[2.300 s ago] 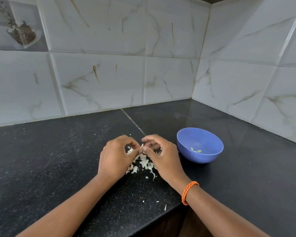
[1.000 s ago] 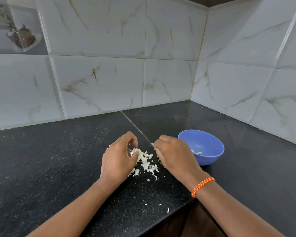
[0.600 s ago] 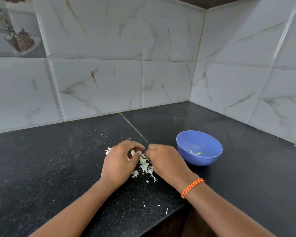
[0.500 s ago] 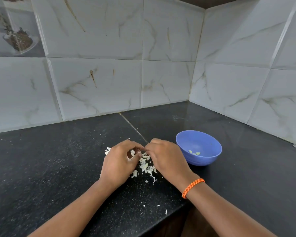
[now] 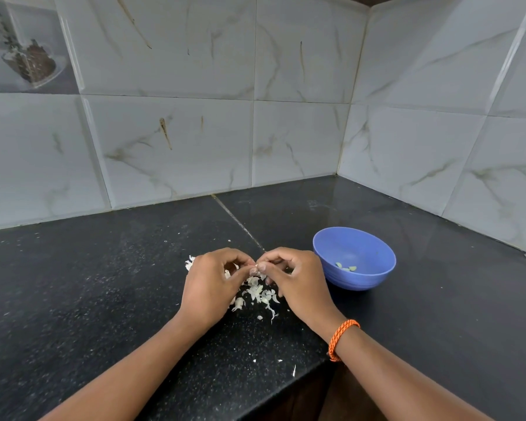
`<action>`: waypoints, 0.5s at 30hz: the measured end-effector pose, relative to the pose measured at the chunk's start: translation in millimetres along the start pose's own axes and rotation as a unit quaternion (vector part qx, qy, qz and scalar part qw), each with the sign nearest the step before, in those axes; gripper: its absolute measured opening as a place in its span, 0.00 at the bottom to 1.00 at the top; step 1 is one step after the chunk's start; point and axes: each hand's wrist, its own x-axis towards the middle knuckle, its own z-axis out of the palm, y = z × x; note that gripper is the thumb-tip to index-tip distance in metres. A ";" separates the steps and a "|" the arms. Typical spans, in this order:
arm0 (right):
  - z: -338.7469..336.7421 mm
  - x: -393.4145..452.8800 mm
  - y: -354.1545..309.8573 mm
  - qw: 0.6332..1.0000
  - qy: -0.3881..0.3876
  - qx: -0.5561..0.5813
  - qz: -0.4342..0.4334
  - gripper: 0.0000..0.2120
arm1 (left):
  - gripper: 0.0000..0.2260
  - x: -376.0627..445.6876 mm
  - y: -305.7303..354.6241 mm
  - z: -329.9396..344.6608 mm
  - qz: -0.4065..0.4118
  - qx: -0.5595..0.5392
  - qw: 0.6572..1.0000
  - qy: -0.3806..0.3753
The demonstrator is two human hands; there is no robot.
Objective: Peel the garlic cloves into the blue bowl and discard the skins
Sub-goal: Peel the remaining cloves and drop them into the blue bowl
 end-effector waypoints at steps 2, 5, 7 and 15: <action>-2.1 0.3 0.5 0.998 -0.014 0.064 0.025 0.05 | 0.05 0.5 -0.2 0.0 0.001 -0.021 1.000 -0.008; -3.3 0.2 1.4 0.987 -0.028 0.148 0.048 0.05 | 0.05 0.9 -1.0 -0.2 0.004 -0.043 0.999 -0.017; -3.2 0.6 1.6 0.980 -0.034 0.186 0.062 0.05 | 0.05 0.6 -0.9 -0.5 0.006 -0.057 0.998 -0.020; -2.2 0.4 1.4 0.949 -0.064 0.290 0.102 0.06 | 0.04 1.3 3.1 -3.4 -0.004 -0.139 0.990 -0.034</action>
